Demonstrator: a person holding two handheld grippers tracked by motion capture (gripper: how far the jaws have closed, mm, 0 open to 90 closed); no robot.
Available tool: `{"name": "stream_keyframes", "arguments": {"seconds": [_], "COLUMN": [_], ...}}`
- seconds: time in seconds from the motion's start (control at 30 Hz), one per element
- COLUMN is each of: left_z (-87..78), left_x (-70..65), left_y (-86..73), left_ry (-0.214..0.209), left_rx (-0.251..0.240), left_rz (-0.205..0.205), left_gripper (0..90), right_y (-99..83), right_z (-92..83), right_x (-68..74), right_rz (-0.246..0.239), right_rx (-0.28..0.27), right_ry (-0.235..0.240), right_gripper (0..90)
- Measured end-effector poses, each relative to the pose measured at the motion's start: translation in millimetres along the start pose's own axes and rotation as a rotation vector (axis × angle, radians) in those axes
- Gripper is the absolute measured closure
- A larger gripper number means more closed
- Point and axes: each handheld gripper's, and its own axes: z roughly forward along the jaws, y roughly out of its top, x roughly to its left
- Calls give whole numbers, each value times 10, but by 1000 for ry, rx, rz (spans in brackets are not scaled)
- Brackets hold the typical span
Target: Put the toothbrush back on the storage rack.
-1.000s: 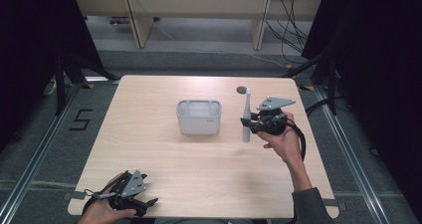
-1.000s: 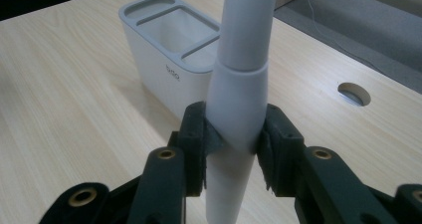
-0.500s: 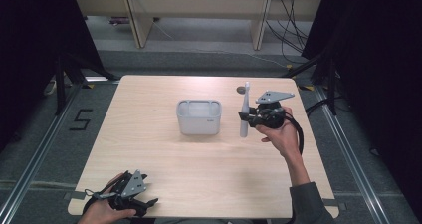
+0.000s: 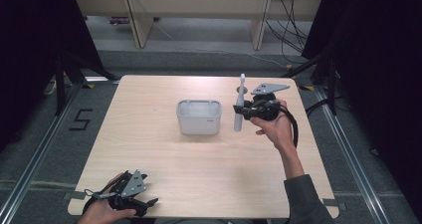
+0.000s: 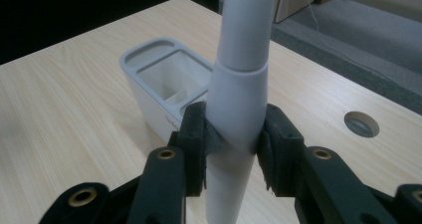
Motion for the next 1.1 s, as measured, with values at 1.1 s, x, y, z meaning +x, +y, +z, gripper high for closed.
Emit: {"name": "stream_keyframes", "arguments": {"seconds": [1.1], "left_z": [-6], "left_x": [1], "left_y": [1], "left_ry": [8], "left_rx": [-3], "left_rz": [8], "left_gripper": [162], "right_y": [497], "right_z": [104], "right_x": [84], "right_rz": [-4], "right_rx": [-52], "right_ry": [14], "right_gripper": [672]}}
